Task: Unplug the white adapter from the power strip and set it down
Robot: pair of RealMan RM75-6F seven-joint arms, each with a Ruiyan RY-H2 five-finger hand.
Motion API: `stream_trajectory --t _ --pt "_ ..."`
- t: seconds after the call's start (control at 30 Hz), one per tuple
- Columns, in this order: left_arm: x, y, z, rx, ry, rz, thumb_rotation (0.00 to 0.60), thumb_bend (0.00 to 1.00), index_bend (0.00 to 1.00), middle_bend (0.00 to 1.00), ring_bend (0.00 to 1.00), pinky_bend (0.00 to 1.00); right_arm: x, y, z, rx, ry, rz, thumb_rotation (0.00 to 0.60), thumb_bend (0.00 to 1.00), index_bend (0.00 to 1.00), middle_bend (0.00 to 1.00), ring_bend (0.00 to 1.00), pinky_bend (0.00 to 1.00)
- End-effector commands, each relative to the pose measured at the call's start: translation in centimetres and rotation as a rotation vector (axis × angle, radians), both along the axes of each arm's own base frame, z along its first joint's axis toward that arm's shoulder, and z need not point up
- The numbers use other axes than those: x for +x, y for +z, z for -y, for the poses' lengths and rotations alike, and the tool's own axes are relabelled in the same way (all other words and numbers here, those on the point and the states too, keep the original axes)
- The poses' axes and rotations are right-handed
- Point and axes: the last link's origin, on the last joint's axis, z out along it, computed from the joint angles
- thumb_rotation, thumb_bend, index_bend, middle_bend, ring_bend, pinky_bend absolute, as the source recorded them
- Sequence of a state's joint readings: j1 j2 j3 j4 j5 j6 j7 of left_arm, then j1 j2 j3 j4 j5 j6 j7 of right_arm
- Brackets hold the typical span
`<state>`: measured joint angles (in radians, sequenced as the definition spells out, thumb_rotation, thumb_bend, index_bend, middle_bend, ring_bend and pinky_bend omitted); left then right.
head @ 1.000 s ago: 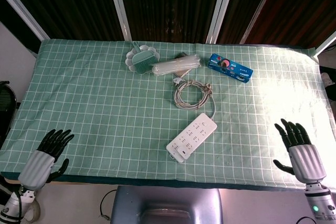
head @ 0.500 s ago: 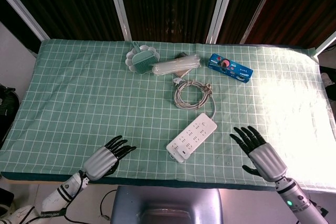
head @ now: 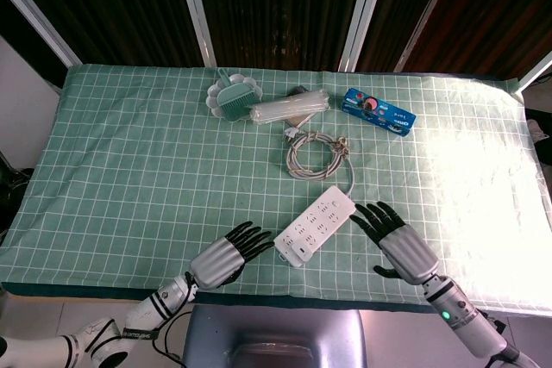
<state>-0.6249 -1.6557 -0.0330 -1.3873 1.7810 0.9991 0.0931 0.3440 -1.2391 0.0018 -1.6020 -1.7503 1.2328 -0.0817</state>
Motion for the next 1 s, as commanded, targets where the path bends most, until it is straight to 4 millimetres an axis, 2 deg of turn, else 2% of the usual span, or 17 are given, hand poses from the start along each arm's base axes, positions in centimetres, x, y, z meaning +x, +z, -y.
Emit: stream_trajectory --t 0.03,0.53,1.0 --pt "0.5 -1.0 -0.6 -0.016 0.002 -0.023 0.6 0.87 0.0 0.0 0.0 0.05 0.2 -0.1 0.1 0.008 0.001 0.005 0.6 0.18 0.0 0.0 0.0 0.0" --pt "1.0 -3.6 -2.4 -0.02 0.01 -0.068 0.6 0.86 0.0 0.0 0.0 0.03 0.9 -0.2 0.2 0.05 0.001 0.029 0.6 0.18 0.0 0.0 0.0 0.0" --pt "1.3 -5.7 -2.7 -0.022 0.013 -0.104 0.6 0.86 0.0 0.0 0.0 0.01 0.9 -0.5 0.1 0.065 -0.006 0.019 0.6 0.18 0.0 0.0 0.0 0.0"
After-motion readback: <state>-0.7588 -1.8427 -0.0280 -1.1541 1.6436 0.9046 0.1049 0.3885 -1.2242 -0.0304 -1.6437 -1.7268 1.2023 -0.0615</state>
